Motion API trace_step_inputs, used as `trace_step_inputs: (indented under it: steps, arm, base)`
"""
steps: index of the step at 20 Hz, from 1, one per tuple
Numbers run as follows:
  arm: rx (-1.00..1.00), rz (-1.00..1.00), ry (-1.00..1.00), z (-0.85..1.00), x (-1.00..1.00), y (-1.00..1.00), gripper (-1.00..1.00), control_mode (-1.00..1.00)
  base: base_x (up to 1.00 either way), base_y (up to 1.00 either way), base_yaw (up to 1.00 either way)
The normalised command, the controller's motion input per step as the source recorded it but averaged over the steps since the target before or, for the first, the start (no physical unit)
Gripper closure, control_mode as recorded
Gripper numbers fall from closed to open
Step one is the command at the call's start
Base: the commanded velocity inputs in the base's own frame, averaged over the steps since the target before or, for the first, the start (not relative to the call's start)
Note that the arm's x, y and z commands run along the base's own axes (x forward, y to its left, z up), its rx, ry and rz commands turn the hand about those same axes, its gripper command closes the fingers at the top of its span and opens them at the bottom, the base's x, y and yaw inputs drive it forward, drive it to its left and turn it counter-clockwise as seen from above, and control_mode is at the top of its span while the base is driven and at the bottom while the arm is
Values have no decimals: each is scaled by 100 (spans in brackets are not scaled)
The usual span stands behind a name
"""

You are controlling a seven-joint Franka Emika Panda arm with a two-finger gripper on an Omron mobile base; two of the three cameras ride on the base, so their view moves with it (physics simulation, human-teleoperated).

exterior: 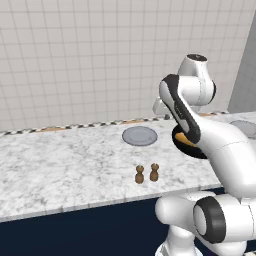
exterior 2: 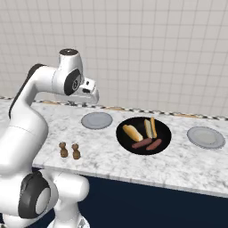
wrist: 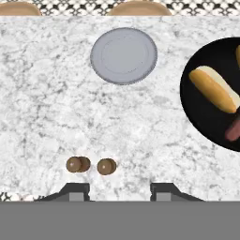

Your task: Place one bun and one sausage from the bowl on each plate.

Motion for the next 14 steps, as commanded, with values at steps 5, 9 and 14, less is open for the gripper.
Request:
trace_step_inputs:
  steps: [5, 9, 14]
  arm:
    - [0, 4, -1, -32, 7, -67, -100, -100]
    - [-3, 2, 3, -35, 16, -100, -100, -100]
    - [0, 5, 15, -60, 57, -100, -100, -100]
  base:
    - [0, 0, 0]
    - [0, 0, 0]
    - [0, 0, 0]
